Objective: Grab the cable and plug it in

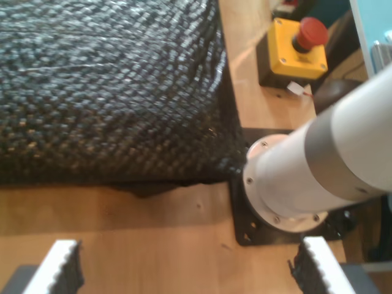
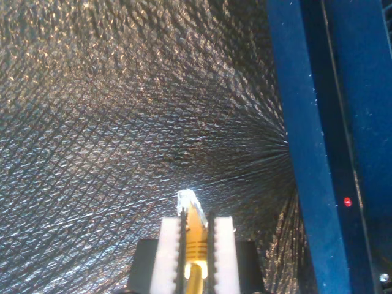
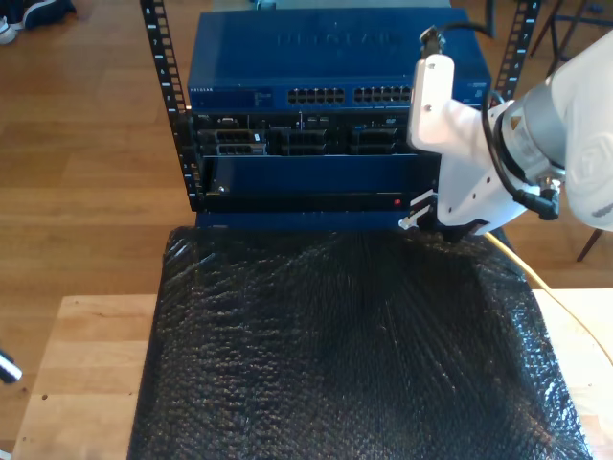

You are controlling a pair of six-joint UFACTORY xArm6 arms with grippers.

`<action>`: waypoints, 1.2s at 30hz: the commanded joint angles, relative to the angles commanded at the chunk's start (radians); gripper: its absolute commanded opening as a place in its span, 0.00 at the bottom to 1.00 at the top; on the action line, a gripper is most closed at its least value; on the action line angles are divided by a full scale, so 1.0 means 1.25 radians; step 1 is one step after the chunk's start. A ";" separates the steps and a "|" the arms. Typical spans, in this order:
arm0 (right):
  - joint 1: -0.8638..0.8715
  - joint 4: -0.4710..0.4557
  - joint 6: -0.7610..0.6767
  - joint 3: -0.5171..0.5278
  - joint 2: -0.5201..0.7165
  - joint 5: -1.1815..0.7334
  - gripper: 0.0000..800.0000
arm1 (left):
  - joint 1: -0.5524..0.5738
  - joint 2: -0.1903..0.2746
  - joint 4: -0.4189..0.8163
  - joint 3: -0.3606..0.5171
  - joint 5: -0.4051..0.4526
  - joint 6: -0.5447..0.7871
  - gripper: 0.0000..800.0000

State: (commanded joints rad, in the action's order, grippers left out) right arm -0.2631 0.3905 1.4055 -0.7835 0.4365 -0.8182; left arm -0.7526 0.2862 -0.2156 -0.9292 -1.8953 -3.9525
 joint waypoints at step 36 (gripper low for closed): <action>0.018 -0.001 -0.001 -0.005 -0.033 0.001 0.00 | -0.338 0.137 0.236 0.425 0.210 0.383 1.00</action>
State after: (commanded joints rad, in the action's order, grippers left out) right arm -0.2401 0.3890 1.4039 -0.7896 0.3951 -0.8167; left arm -1.1745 0.4580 0.0790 -0.3984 -1.6329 -3.4738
